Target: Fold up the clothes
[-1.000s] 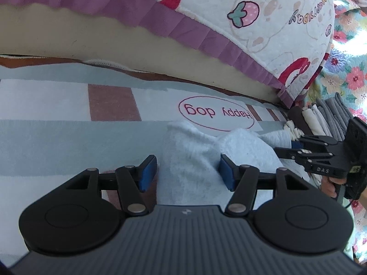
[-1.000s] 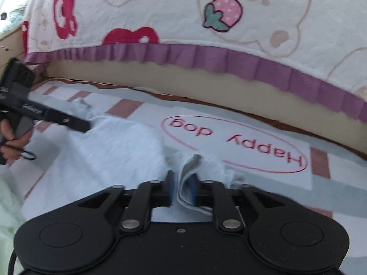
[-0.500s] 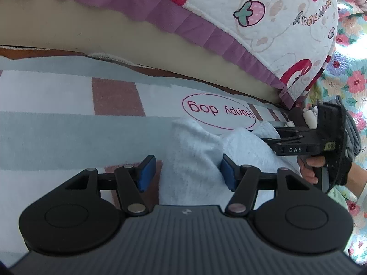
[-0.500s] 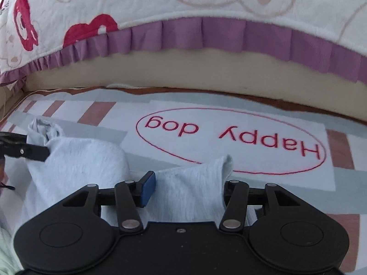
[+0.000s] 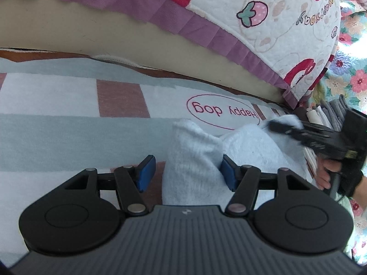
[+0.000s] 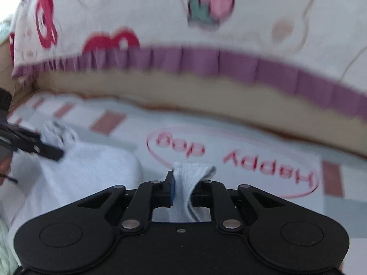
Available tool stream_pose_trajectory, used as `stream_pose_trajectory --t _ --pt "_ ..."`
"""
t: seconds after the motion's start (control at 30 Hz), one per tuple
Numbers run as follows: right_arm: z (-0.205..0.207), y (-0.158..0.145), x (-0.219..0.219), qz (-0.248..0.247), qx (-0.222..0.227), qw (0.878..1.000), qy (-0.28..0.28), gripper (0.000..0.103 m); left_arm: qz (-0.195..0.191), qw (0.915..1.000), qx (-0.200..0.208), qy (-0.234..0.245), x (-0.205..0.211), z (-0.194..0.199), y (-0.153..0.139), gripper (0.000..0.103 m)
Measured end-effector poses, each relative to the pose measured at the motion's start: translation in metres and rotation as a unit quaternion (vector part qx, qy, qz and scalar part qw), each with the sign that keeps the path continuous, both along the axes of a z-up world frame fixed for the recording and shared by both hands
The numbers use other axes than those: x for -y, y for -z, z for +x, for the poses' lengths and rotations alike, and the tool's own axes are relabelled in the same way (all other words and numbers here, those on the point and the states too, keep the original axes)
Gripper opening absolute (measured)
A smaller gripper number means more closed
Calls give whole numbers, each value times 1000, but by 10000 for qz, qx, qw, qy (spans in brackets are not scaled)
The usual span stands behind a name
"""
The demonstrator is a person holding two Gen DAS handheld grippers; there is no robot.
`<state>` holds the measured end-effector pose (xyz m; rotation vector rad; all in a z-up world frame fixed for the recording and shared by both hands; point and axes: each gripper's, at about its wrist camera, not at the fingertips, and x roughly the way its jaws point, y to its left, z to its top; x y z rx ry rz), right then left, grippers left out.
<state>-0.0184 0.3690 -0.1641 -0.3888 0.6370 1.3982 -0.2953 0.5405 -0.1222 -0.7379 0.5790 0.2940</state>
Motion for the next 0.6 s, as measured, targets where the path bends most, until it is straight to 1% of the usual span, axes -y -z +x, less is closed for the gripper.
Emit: stream_pose_trajectory --t 0.13,0.27,0.3,0.37,0.4,0.43,0.47,0.53,0.57,0.6 --pt "6 -19 32 562 -10 9953 794 12 -28 10000 41 -50 -2 0 0 63" --pt "17 -29 46 774 -111 9887 1279 12 -199 9993 252 -180 -9 -2 1 70" --pt "22 -31 47 820 -209 9870 1369 12 -229 9991 295 -218 -11 -1 2 70" --pt "31 -24 44 894 -573 9818 1575 12 -374 9985 365 -186 -15 1 7 69" --pt "36 -19 42 929 -762 9784 1680 12 -471 9980 418 -82 -16 3 10 62" --pt "40 -15 40 964 -951 9746 1784 12 -449 9979 475 4 -16 3 11 47" --pt "43 -10 37 1006 -1078 9712 1874 12 -261 9988 403 25 -13 4 6 16" --pt "42 -9 38 1193 -1314 9647 1946 12 111 9996 259 67 -6 6 -4 16" --pt "40 -11 39 1277 -1350 9633 1936 12 189 9997 154 59 -4 8 -9 16" --pt "39 -13 39 1296 -1372 9630 1924 12 153 9998 86 22 -4 9 -11 16"
